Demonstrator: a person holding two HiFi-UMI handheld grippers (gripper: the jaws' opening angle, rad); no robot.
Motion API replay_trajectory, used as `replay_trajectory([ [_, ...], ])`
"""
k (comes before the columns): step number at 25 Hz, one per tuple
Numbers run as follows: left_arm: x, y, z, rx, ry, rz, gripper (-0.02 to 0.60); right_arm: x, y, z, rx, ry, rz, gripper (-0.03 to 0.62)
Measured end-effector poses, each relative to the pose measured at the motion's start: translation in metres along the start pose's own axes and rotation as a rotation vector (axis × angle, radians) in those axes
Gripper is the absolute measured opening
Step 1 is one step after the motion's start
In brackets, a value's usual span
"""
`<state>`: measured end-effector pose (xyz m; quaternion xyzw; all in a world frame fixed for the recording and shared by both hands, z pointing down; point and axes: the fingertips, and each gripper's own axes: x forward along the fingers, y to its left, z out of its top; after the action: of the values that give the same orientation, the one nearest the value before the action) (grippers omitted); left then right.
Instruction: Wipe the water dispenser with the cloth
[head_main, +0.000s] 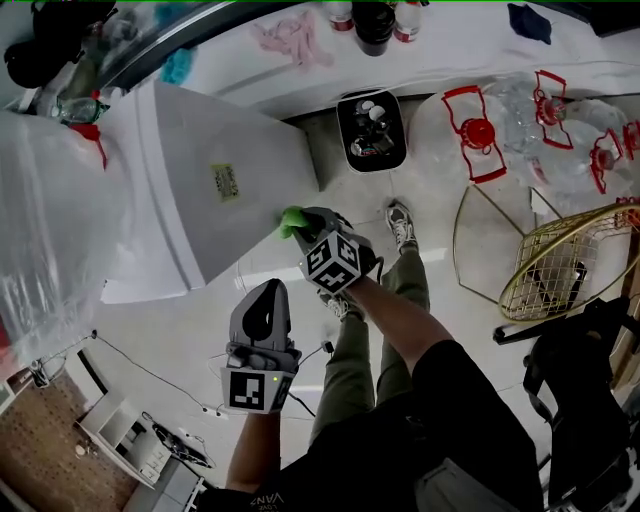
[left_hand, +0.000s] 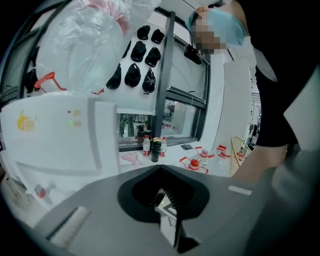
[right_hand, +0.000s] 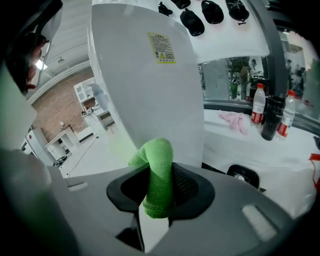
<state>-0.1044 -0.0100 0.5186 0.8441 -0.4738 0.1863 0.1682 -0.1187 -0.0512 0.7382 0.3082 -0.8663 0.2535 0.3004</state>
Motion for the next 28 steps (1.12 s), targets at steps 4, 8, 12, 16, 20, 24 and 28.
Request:
replay_trajectory([
  [4, 0.004, 0.005, 0.0, -0.017, 0.003, 0.023, 0.002, 0.01, 0.001, 0.014, -0.031, 0.006, 0.03, 0.115],
  [8, 0.014, 0.006, 0.003, -0.036, 0.004, 0.042, 0.002, 0.026, -0.018, 0.03, -0.007, 0.024, 0.041, 0.115],
  [12, 0.026, 0.01, 0.006, -0.058, 0.008, 0.075, 0.002, 0.042, -0.047, 0.053, -0.019, 0.025, 0.04, 0.114],
  [16, 0.037, 0.015, 0.01, -0.09, 0.004, 0.12, 0.002, 0.059, -0.079, 0.082, -0.049, 0.01, 0.035, 0.115],
  [20, 0.049, 0.019, 0.013, -0.118, -0.002, 0.154, 0.002, 0.074, -0.112, 0.114, -0.093, -0.003, 0.018, 0.114],
  [24, 0.056, 0.024, 0.015, -0.138, -0.002, 0.183, 0.002, 0.088, -0.136, 0.139, -0.112, -0.003, -0.003, 0.114],
  [28, 0.06, 0.025, 0.016, -0.144, -0.003, 0.198, 0.002, 0.098, -0.155, 0.153, -0.135, -0.009, -0.033, 0.114],
])
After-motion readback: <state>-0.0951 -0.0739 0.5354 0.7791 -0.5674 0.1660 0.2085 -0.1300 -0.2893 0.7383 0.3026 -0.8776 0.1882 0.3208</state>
